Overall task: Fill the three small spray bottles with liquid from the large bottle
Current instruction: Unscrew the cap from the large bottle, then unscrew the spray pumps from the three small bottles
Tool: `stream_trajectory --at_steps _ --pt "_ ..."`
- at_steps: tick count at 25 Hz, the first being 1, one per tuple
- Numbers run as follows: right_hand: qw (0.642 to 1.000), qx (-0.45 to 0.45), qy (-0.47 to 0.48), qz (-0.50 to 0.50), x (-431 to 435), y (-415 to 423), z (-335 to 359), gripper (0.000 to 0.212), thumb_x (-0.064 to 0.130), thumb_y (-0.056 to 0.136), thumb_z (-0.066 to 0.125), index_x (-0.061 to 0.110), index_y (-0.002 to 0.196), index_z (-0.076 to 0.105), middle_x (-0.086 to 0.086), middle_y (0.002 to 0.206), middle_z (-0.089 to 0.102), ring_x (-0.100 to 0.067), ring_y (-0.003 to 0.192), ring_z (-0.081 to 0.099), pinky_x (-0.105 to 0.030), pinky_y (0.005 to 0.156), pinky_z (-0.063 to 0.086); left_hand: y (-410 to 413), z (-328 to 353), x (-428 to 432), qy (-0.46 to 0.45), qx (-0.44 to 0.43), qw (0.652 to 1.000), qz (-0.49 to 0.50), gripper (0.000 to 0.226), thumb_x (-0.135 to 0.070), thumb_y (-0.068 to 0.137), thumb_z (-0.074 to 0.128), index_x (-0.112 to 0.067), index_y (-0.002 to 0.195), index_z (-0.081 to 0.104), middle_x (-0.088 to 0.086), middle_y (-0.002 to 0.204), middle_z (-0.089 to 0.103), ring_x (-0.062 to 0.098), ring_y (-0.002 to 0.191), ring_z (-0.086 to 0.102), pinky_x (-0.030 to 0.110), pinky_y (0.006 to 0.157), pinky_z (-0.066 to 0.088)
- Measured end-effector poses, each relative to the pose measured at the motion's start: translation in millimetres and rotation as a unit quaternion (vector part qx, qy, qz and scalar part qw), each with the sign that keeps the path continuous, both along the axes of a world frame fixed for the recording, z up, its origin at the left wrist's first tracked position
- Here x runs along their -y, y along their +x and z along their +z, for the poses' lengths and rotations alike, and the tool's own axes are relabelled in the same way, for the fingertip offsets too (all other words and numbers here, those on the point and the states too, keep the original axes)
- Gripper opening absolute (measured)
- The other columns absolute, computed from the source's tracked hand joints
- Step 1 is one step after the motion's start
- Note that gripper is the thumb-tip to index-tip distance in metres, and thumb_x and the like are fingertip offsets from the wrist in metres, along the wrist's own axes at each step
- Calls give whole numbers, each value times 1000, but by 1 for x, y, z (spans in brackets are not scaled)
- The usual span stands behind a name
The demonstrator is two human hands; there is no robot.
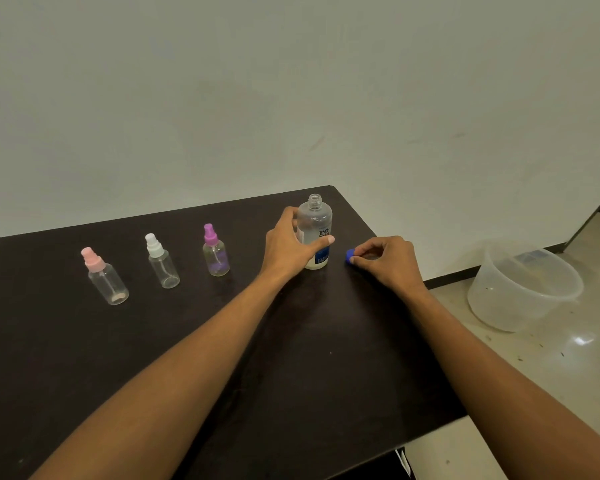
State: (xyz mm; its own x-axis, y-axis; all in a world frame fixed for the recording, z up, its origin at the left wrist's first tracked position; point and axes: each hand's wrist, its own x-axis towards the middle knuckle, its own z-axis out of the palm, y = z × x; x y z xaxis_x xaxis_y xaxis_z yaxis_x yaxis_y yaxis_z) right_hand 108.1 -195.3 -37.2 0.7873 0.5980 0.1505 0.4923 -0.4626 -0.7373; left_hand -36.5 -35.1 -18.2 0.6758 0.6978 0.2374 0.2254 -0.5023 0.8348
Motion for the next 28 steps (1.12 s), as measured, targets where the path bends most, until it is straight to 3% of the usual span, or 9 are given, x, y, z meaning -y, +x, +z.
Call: stream_trajectory --at_steps 4,9,11,15,18,22,26,28 --pt "1000 12 9 10 6 -5 4 17 20 84 88 20 100 80 8 93 72 -1 83 68 -27 89 61 -6 3 2 -9 -6 1000 -12 79 -49 73 91 -27 136 49 -1 141 62 21 127 61 42 103 56" --pt "994 51 94 19 23 -36 33 22 28 84 88 23 103 79 11 103 76 -1 98 70 -11 85 52 -59 17 16 23 30 999 -4 90 -46 77 89 -27 153 42 -6 153 53 10 133 56 30 109 49" --pt "990 34 127 59 26 -61 47 26 30 85 87 23 108 78 11 107 76 -1 100 72 -8 84 55 -92 24 20 38 53 998 2 84 -46 81 86 -28 151 45 -9 151 55 5 131 57 27 108 50" --pt "969 -15 203 137 27 -110 67 33 25 83 89 21 113 78 7 110 79 -2 102 75 -17 85 60 -158 35 23 56 81 994 40 71 -45 83 84 -30 145 54 -12 141 62 0 126 60 25 105 52" --pt "964 -17 212 157 21 -133 71 36 30 82 88 22 116 77 8 112 78 -2 105 74 -17 88 60 -192 34 24 61 88 992 62 70 -45 82 84 -30 144 55 -14 137 64 -2 123 62 24 105 52" --pt "964 -18 204 173 14 -149 73 36 33 82 88 24 115 77 11 111 78 2 103 73 -11 87 56 -211 29 21 57 84 992 80 68 -45 81 84 -33 143 56 -23 132 62 -20 114 57 15 101 50" --pt "963 -24 203 174 2 -153 74 34 33 82 89 24 113 78 10 108 79 0 102 74 -17 88 59 -212 23 13 48 81 991 91 65 -42 83 84 -34 141 55 -33 125 57 -19 113 56 14 99 48" --pt "962 -24 205 178 -8 -155 75 33 32 83 89 24 112 78 11 107 79 -1 100 75 -15 86 59 -206 18 7 46 75 992 94 66 -39 84 84 -31 143 54 -28 128 57 -12 117 58 19 103 49"
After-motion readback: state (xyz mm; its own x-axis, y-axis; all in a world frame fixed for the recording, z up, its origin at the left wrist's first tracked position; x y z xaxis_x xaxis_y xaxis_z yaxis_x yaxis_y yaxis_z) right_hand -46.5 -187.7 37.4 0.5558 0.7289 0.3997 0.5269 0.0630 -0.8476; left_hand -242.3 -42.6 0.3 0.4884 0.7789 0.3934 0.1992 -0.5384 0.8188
